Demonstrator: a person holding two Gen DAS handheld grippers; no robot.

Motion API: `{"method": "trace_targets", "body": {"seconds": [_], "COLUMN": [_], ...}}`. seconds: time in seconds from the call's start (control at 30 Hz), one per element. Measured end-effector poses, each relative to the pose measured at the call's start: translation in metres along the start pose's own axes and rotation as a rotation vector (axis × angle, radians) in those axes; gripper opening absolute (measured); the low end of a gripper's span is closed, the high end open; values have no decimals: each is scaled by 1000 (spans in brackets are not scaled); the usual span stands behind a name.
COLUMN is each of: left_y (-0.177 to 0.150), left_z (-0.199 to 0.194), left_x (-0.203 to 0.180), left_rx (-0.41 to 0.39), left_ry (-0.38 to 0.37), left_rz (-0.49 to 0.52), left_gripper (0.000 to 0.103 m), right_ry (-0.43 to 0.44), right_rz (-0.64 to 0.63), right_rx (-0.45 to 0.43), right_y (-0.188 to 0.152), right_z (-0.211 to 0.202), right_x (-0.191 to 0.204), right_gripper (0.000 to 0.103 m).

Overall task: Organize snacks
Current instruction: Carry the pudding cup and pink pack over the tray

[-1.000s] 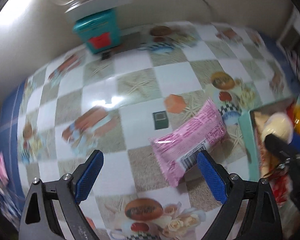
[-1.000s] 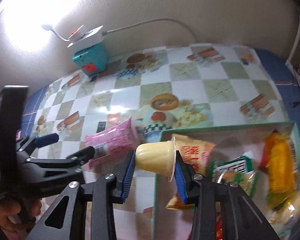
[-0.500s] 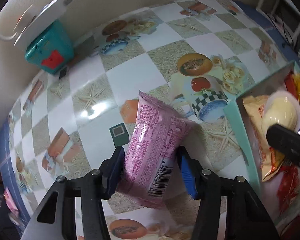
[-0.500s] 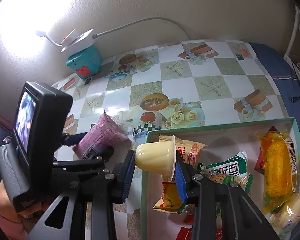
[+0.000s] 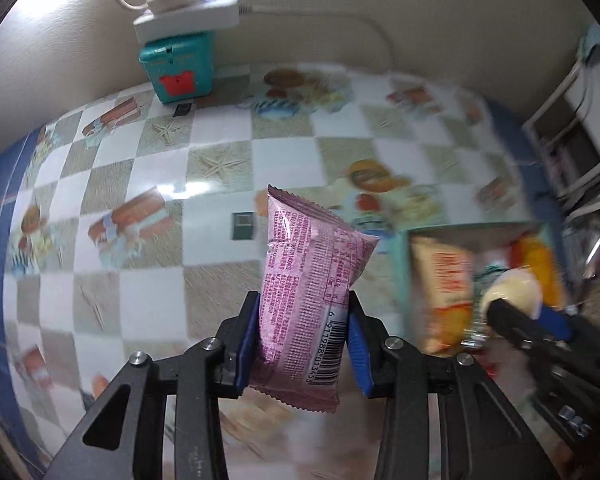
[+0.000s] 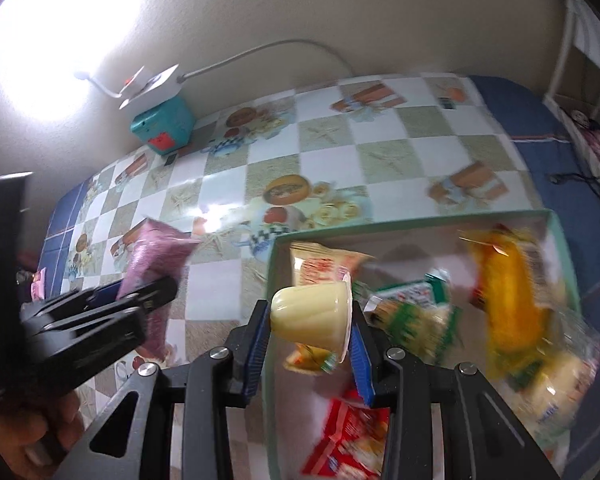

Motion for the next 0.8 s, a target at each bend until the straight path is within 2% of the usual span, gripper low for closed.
{"method": "trace_targets", "body": {"seconds": [0.17, 0.27, 0.47, 0.67, 0.8], "left_y": [-23, -42, -72, -95, -100], "left_z": [-31, -44, -53, -41, -33], "left_x": [-34, -51, -80, -100, -113], "left_rx": [-20, -37, -56, -35, -30], "left_ry": [-97, -127, -126, -132, -138], "left_rz": [-35, -42, -25, -22, 4], "left_gripper": [42, 42, 42, 42, 42], "right_ry": [-9, -29, -64, -90, -81], "right_rz": [43, 81, 145, 188, 217], "right_rx": [-16, -39, -63, -41, -14], "right_y": [-18, -31, -66, -90, -98], "right_z": [-33, -54, -81, -83, -77], "right_x": [-15, -29, -58, -75, -87], "right_gripper": [40, 40, 40, 40, 40]}}
Point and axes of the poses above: each gripper's, at about its wrist camera, not at the fingertips, and z roughly the way its jaws point, x to its left, y to its top, the point moved 1 cm from there along z, roughly the way its jaws point, and after that the axes turned 10 degrees about -z, right-handed, at the moved point
